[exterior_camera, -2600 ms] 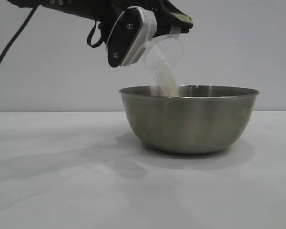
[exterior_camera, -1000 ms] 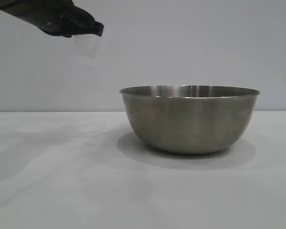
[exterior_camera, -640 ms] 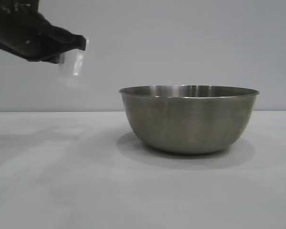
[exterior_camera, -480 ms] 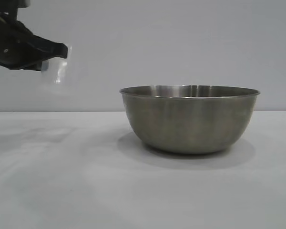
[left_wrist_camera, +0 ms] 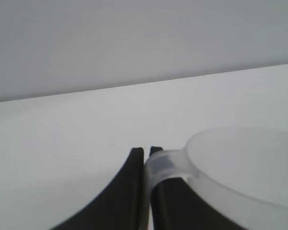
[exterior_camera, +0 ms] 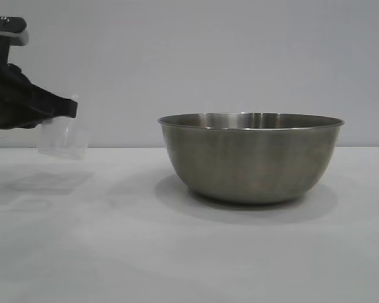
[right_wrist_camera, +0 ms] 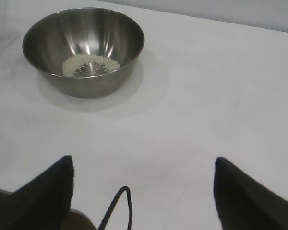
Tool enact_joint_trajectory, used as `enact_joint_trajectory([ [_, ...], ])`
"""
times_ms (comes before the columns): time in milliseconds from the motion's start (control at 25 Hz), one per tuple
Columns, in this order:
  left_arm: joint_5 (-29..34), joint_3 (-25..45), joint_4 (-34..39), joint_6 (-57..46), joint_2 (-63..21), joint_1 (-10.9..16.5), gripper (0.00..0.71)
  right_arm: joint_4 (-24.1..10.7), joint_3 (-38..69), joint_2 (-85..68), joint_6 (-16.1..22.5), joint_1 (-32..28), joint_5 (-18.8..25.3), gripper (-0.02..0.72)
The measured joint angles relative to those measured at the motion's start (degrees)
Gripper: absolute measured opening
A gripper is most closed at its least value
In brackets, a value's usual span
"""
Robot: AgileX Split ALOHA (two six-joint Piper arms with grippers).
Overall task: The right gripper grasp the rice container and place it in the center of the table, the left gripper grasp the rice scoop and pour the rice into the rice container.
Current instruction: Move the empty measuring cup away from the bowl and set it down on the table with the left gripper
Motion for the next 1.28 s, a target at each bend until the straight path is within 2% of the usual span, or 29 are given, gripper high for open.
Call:
enact_joint_trajectory([
  [360,-0.1,0.0,1.2,-0.2,1.5,0.0,0.000,0.0,0.0,0.0,0.0,0.0,0.0,0.552],
  [400,-0.2,0.3,1.4,-0.3,1.5,0.0,0.043,0.0,0.0,0.0,0.0,0.0,0.0,0.552],
  [440,-0.2,0.8,1.7,-0.5,1.5,0.0,0.055,0.0,0.0,0.0,0.0,0.0,0.0,0.552],
  [480,-0.2,1.5,2.0,-0.9,1.5,0.0,0.138,0.0,0.0,0.0,0.0,0.0,0.0,0.552],
  [520,-0.2,2.1,2.2,-1.4,1.5,0.0,0.191,0.0,0.0,0.0,0.0,0.0,0.0,0.552],
  [600,-0.2,3.3,2.3,-1.9,1.5,0.0,0.265,0.0,0.0,0.0,0.0,0.0,0.0,0.552],
  [920,-0.2,8.2,2.6,-3.2,-1.2,0.0,0.258,0.0,0.0,0.0,0.0,0.0,0.0,0.552],
  [1280,-0.2,13.1,2.8,-3.2,-18.5,0.0,0.258,0.0,0.0,0.0,0.0,0.0,0.0,0.552],
])
